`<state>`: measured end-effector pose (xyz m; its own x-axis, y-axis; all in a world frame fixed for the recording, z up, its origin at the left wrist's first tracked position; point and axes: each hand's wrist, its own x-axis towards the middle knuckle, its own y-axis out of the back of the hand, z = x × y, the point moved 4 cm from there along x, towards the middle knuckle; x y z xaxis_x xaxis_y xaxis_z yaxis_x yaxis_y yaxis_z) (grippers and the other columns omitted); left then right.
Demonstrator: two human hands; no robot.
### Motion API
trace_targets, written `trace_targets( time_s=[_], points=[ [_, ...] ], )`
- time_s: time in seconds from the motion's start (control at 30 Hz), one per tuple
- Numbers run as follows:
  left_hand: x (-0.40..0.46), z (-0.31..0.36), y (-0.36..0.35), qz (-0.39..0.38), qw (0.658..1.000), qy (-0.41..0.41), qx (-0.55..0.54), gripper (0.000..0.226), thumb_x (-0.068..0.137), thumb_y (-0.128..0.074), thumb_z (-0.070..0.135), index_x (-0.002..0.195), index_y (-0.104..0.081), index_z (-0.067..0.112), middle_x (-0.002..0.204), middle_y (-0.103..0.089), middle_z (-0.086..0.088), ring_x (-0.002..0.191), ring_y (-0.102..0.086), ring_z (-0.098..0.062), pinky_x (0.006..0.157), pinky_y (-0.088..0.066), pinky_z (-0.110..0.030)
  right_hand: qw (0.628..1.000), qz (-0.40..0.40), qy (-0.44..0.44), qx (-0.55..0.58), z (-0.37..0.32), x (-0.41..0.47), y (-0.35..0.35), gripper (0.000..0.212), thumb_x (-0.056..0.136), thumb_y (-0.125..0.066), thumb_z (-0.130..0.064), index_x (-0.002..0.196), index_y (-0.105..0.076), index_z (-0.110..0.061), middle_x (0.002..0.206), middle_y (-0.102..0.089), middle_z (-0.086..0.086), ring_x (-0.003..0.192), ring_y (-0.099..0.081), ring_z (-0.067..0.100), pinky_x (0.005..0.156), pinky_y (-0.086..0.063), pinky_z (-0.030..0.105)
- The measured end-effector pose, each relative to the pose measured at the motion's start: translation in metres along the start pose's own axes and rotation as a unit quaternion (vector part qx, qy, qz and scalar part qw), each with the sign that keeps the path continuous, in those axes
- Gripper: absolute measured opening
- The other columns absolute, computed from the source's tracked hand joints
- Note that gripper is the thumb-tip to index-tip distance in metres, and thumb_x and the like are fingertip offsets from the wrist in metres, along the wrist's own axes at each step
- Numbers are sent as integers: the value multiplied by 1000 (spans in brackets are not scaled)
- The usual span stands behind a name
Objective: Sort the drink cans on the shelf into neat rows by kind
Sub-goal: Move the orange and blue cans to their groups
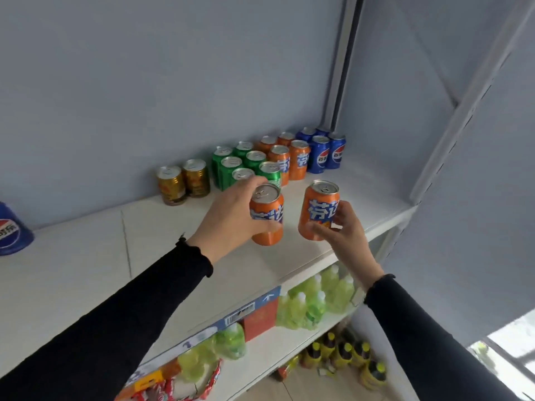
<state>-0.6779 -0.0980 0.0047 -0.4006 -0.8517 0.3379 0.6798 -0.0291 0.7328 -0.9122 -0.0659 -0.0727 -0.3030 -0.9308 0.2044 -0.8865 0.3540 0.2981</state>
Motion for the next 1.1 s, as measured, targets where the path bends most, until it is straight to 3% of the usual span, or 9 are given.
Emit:
trace_targets(
  time_s=[0.1,0.2,0.37,0.47,0.6,0.73,0.87,1.1],
  points=[
    [51,25,-35,9,998,18,65,79,67,-87,44,134,-47,29,126,-52,15,105,-52,-4,83,-40,-21,999,-38,5,-28,29,57,37,57,77,-83,-28,124,-52,-24,113,-66,-9,103,-63,12,89,-56,41],
    [99,34,-60,32,991,20,128,80,65,-86,45,132,-47,26,127,-49,6,109,-55,-15,86,-46,-31,996,-81,12,-25,45,110,51,59,75,-84,-29,124,-51,-25,110,-66,-10,100,-64,11,88,-57,41],
    [161,28,-85,42,926,40,372,86,60,-72,71,131,-50,26,129,-54,3,118,-45,-24,92,-35,-42,989,-143,28,9,52,169,42,67,78,-83,-27,135,-48,-24,122,-64,-4,106,-61,12,88,-52,29],
    [179,16,-95,32,909,67,411,87,59,-69,73,130,-50,26,128,-57,3,117,-46,-25,91,-32,-43,983,-177,24,44,57,191,29,67,77,-84,-20,134,-49,-21,119,-62,-7,102,-60,9,80,-47,17],
    [189,0,-104,23,891,91,445,90,60,-67,77,131,-49,25,122,-60,2,113,-47,-25,90,-32,-44,978,-205,19,37,65,211,12,77,76,-85,-25,141,-44,-19,122,-57,-10,105,-57,8,77,-43,9],
    [189,-11,-106,26,884,112,453,88,62,-66,78,129,-51,23,121,-57,-1,112,-46,-26,89,-34,-44,974,-217,17,54,70,216,1,72,79,-83,-22,140,-45,-19,122,-57,-12,98,-58,-2,70,-44,0],
    [190,-13,-107,34,877,117,464,84,64,-68,74,128,-50,23,121,-55,-3,111,-47,-28,89,-35,-45,979,-198,30,47,72,221,-6,70,80,-83,-26,139,-47,-18,129,-56,-9,109,-54,3,86,-44,9],
    [187,-11,-109,41,879,111,462,86,63,-73,71,129,-46,24,116,-56,-1,107,-48,-26,88,-35,-44,981,-188,28,33,72,219,-12,79,80,-82,-28,144,-38,-17,142,-52,0,115,-51,7,99,-46,27]
  ],
)
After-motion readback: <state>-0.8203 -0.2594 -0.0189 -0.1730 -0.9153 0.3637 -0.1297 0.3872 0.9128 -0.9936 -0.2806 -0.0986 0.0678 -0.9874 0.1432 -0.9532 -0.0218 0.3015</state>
